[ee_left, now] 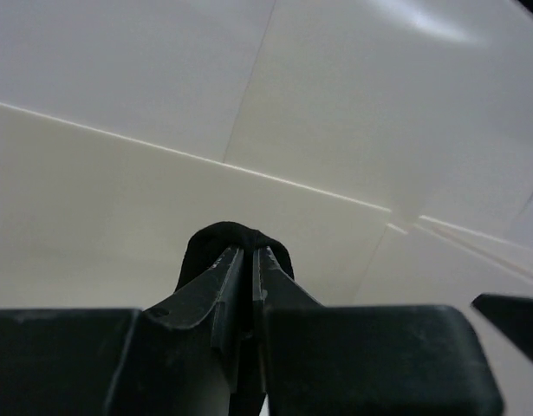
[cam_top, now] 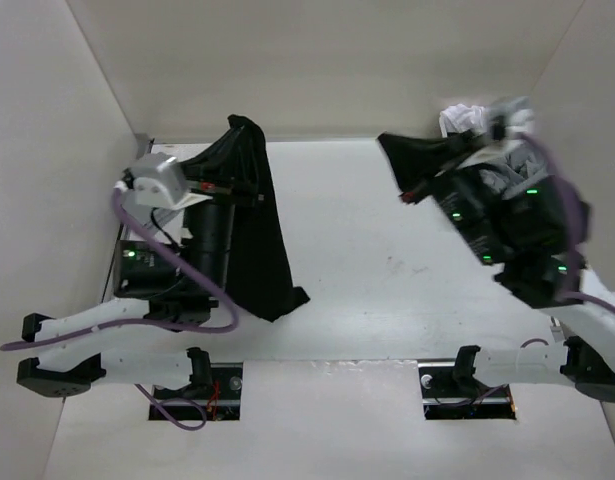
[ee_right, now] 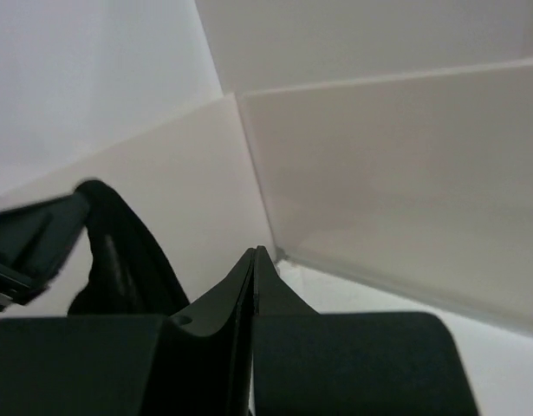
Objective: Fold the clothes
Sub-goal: Flatten the tank top out
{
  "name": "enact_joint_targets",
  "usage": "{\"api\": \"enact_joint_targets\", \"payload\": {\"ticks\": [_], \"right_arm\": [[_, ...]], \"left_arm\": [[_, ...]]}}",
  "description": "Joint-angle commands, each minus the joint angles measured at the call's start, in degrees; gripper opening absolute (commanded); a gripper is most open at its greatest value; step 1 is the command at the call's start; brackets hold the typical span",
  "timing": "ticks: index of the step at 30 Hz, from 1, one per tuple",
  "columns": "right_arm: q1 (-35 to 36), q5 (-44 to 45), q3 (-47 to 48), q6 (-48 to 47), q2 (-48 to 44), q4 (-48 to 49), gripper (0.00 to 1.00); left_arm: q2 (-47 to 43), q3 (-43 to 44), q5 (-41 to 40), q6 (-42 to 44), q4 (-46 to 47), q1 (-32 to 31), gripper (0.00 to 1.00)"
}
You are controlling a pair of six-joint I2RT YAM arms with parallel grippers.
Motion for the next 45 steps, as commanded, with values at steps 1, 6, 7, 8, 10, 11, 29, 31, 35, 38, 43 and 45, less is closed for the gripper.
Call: {"api": "enact_joint_targets", "payload": {"ticks": [1, 6, 7, 8, 10, 11, 29, 31, 35, 38, 43, 45], "right_arm": [[-5.31, -10.14, -12.74, 9.16, 1.54, 1.23, 0.01], [-4.37, -18.36, -39.03, 14.64, 4.34, 20.81, 0.15], [-3.75, -18.36, -42.64, 15.16, 5.65, 23.81, 0.22], [-3.39, -18.36, -44.76, 15.78, 6.62, 25.49, 0.28], [-1.99, -18.62, -49.95, 17.19, 9.78, 29.27, 0.4], [-1.55, -18.53, -51.62, 17.54, 11.28, 30.42, 0.42], [1.09, -14.66, -65.7, 19.99, 2.86, 40.98, 0.66], [1.01, -16.33, -64.3, 20.18, 4.6, 40.28, 0.65], [-1.1, -14.06, -60.61, 21.23, 12.86, 38.52, 0.63], [-1.63, -13.79, -59.29, 22.64, 16.47, 38.78, 0.55], [-1.63, -13.52, -56.91, 22.73, 16.75, 37.29, 0.1], [-0.76, -13.7, -56.74, 22.9, 13.86, 35.36, 0.03]], "left_arm": [[1.94, -2.6, -2.07, 3.2, 4.41, 3.9, 0.02], [1.59, -6.74, -1.81, -4.27, -0.59, 8.82, 0.03], [1.59, -7.18, -1.55, -5.59, -1.56, 10.05, 0.03], [1.76, -7.71, -1.2, -6.99, -2.44, 11.28, 0.03], [2.55, -8.68, -0.41, -9.89, -4.02, 14.17, 0.03], [2.99, -9.12, 0.03, -11.47, -5.07, 15.41, 0.03], [2.64, -10.79, 4.26, -20.36, -11.85, 21.13, 0.03], [2.64, -10.97, 4.69, -21.06, -11.85, 21.13, 0.03], [2.38, -10.97, 5.31, -21.6, -11.94, 20.96, 0.03], [1.76, -10.97, 5.31, -21.68, -12.64, 21.04, 0.03], [0.71, -10.71, 5.31, -20.9, -12.73, 20.87, 0.03], [-0.52, -10.18, 5.05, -19.93, -12.73, 20.69, 0.03]]}}
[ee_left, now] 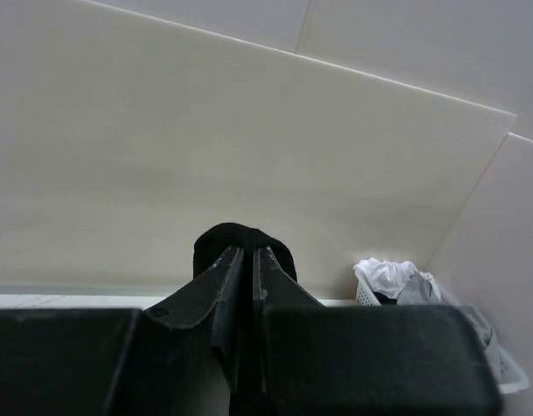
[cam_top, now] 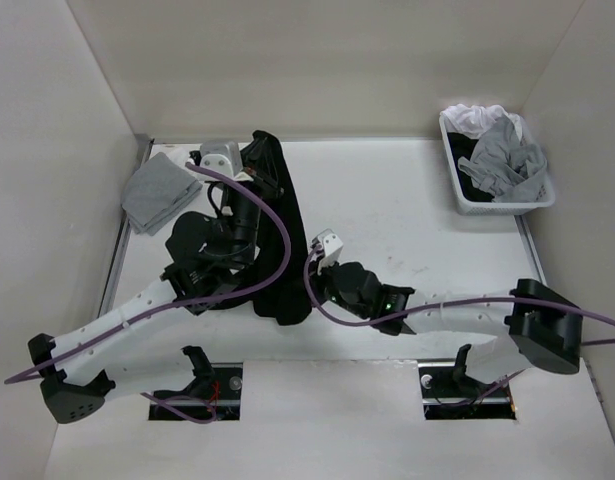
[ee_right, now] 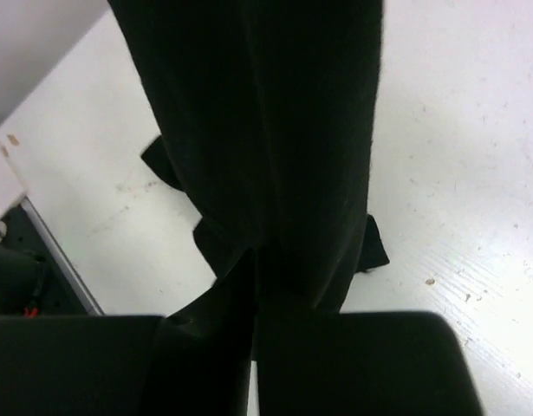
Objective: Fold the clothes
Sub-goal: Flatten the tank top out
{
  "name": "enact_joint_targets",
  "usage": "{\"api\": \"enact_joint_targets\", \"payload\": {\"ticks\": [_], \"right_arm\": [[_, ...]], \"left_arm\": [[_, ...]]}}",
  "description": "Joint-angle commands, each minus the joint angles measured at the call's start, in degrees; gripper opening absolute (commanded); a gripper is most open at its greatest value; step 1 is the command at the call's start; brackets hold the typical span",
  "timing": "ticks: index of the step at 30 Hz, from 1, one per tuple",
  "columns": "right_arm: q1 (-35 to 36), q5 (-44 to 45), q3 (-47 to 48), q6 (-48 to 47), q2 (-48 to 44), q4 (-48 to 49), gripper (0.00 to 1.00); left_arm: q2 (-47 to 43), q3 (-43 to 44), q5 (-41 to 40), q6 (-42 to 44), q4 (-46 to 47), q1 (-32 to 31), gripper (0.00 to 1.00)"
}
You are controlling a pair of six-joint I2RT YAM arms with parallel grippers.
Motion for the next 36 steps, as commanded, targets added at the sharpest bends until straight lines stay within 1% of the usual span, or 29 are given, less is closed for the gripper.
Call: {"api": "enact_joint_targets", "payload": {"ticks": [1, 6, 8, 11, 13, 14, 15, 16, 17, 19, 21, 25, 27, 30, 31, 32, 33, 34, 36], "right_arm": [[2.26, 0.53, 3.85, 0.91, -6.28, -0.79, 0.02], [12.8, -1.05, 6.04, 1.44, -20.33, -11.6, 0.01], [16.41, -1.14, 7.62, 2.49, -25.87, -14.33, 0.01], [18.61, -1.93, 11.4, 3.73, -31.42, -17.5, 0.01], [18.88, -1.32, 13.51, 3.64, -32.4, -19.95, 0.03], [18.88, 0.51, 13.52, 3.12, -32.06, -20.49, 0.09], [18.1, 3.66, 12.91, 2.68, -30.92, -20.76, 0.19], [16.79, 6.3, 12.38, 2.41, -28.82, -21.11, 0.31], [15.12, 7.46, 11.86, 2.06, -26.89, -21.28, 0.41], [11.7, 5.81, 10.89, 1.45, -21.88, -20.15, 0.54], [7.3, 2.92, 10.62, 1.53, -17.05, -17.96, 0.56], [1.58, -3.41, 9.39, 0.83, -9.57, -10.05, 0.62], [0.34, -6.23, 9.3, 1.0, -7.54, -8.64, 0.62], [0.34, -8.25, 8.25, 0.83, -6.57, -6.88, 0.65], [0.34, -8.87, 7.72, 0.83, -6.13, -5.74, 0.65], [0.16, -9.83, 7.2, 1.26, -5.6, -4.6, 0.61], [0.07, -11.15, 6.84, 1.44, -5.42, -3.46, 0.55], [-0.01, -12.2, 6.67, 1.44, -5.59, -2.4, 0.51], [1.21, -12.39, 6.66, 0.83, -6.64, -2.56, 0.53]], "left_arm": [[-3.73, 0.97, 0.89, 1.38, 2.18, -0.29, 0.03], [-7.25, 3.95, 0.63, 4.54, 2.35, -1.69, 0.03], [-7.69, 5.88, 0.63, 6.13, 2.7, -3.01, 0.03], [-7.69, 9.14, 0.63, 9.11, 3.32, -6.17, 0.02], [-7.34, 10.9, 0.72, 11.13, 3.93, -8.98, 0.02], [-7.0, 11.43, 0.54, 12.1, 4.37, -10.3, 0.02], [-6.73, 11.6, 0.37, 12.98, 4.81, -11.53, 0.02], [-6.29, 11.61, -0.16, 13.69, 5.51, -12.41, 0.02], [-5.94, 11.61, -0.51, 14.56, 6.21, -13.03, 0.02], [-5.41, 11.34, -0.95, 15.88, 7.62, -14.08, 0.02], [-4.97, 11.52, -1.13, 16.68, 8.33, -15.31, 0.02], [-4.71, 13.1, -1.13, 18.52, 8.51, -17.86, 0.02], [-4.62, 13.63, -1.21, 19.66, 8.59, -18.66, 0.02], [-4.62, 13.8, -1.57, 20.9, 9.21, -19.27, 0.02], [-4.62, 13.63, -1.65, 20.99, 9.56, -19.54, 0.02], [-4.62, 13.45, -1.66, 21.07, 9.91, -19.71, 0.02], [-4.62, 13.45, -1.66, 21.16, 10.09, -19.8, 0.02], [-4.62, 13.37, -1.66, 21.34, 10.26, -19.98, 0.02], [-4.44, 13.45, -2.09, 21.86, 10.35, -20.33, 0.02]]}}
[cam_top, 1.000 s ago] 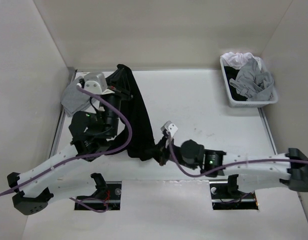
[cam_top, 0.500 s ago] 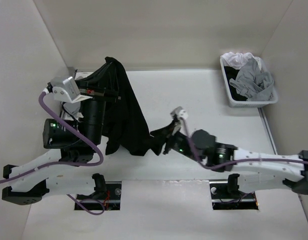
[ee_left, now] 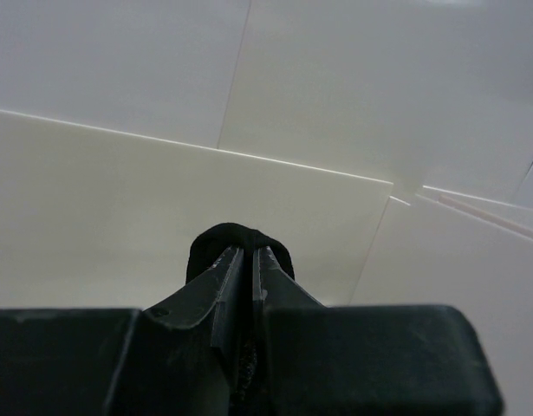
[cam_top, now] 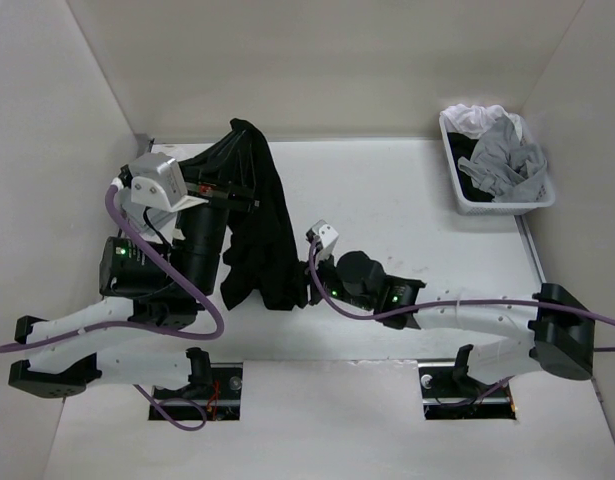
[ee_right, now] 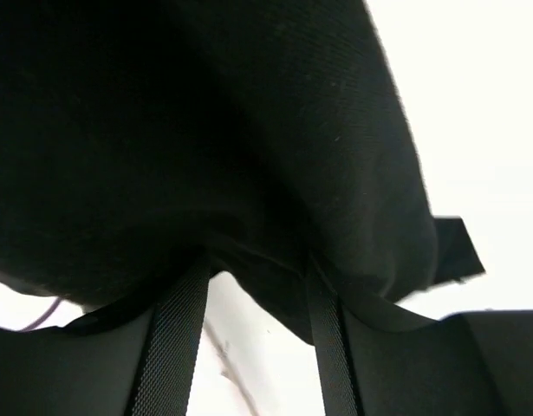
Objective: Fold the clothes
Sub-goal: Flatten the tank top out
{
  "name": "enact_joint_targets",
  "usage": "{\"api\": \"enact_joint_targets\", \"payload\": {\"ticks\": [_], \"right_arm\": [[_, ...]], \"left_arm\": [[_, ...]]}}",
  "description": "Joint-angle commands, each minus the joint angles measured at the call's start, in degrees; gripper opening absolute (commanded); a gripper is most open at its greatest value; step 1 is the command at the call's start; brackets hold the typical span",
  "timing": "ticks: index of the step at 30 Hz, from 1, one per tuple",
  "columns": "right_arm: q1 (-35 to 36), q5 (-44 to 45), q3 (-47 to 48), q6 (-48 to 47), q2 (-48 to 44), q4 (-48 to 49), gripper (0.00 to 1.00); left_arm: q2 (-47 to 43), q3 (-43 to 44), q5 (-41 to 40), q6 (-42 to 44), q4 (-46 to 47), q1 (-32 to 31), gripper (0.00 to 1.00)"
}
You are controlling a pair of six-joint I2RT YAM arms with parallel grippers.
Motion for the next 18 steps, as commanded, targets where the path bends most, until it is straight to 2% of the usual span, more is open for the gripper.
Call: {"api": "enact_joint_targets", "payload": {"ticks": [1, 4, 9, 12, 18], "right_arm": [[2.13, -2.65, -0.33, -0.98, -2.36, 5.74, 0.55], [6.43, 5.85, -2.08, -1.16, -6.66, 2.23, 0.6], [13.11, 18.26, -1.21, -2.39, -13.61, -6.12, 0.63], [15.06, 19.34, -0.24, -1.43, -14.68, -6.92, 0.64], [15.76, 21.53, 2.66, 0.59, -10.11, -6.13, 0.62]], "left_arm": [[-0.64, 2.57, -0.26, 2.43, 3.38, -0.72, 0.02], [-0.55, 2.22, -0.43, 2.88, 3.99, -0.81, 0.02], [0.41, 2.04, -0.52, 3.31, 4.96, -0.72, 0.02], [0.68, 2.04, -0.52, 3.58, 5.49, -0.9, 0.02], [1.03, 1.78, -0.96, 3.58, 5.67, -1.25, 0.03]]}}
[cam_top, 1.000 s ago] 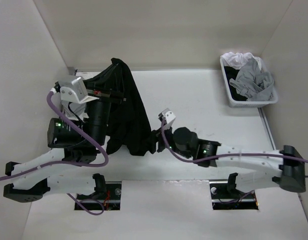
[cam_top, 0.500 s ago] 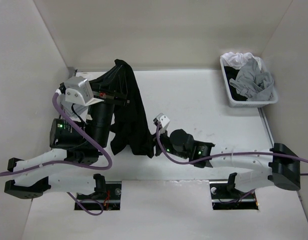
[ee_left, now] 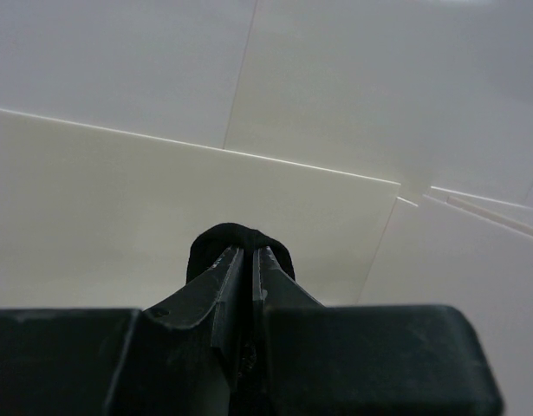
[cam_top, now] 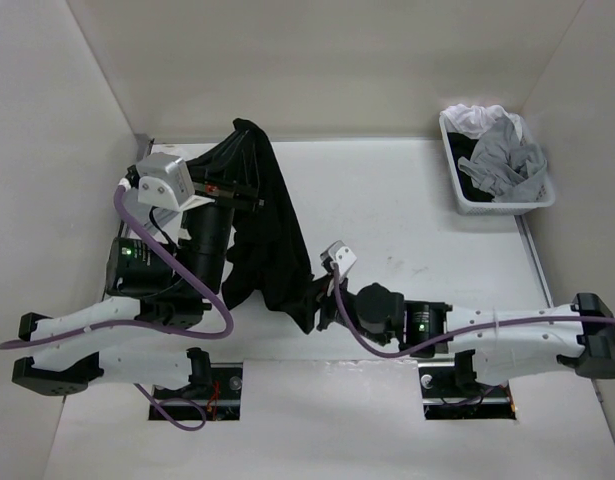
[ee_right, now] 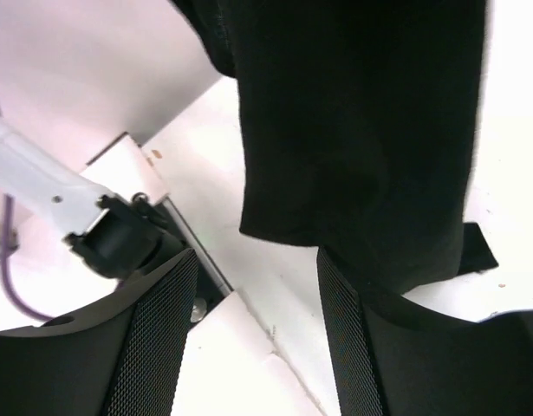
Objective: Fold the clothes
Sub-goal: Flatten the tank top out
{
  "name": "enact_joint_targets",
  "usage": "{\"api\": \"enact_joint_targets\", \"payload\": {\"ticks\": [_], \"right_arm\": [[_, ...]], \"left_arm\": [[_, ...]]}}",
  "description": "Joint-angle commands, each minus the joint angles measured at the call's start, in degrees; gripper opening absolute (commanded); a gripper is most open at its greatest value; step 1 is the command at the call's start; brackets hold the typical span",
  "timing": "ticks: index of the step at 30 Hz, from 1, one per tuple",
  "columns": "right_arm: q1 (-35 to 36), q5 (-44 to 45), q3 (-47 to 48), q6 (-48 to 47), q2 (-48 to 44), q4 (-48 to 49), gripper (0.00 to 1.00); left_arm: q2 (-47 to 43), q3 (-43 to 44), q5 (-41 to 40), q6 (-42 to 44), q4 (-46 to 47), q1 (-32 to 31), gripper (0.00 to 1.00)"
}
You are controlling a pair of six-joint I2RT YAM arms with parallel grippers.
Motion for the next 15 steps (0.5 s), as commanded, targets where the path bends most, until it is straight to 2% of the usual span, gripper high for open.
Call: {"api": "enact_joint_targets", "payload": {"ticks": [1, 11, 13, 15], "right_arm": [[0.83, 3.24, 2.9, 1.93, 2.57, 0.32, 0.61], [-2.59, 3.94, 4.48, 3.34, 9.96, 6.29, 0.62], [-3.38, 4.29, 4.57, 3.6, 10.75, 7.87, 0.56], [-4.08, 4.64, 4.83, 4.13, 11.45, 9.02, 0.45]], "left_arm": [[-0.08, 1.69, 0.22, 1.09, 2.93, -0.57, 0.03], [-0.35, 0.72, 0.13, 1.09, 3.64, -1.1, 0.03], [-0.44, 0.55, 0.04, 1.09, 3.64, -1.1, 0.03], [-0.61, 0.2, -0.05, 1.09, 3.64, -1.1, 0.03]]}}
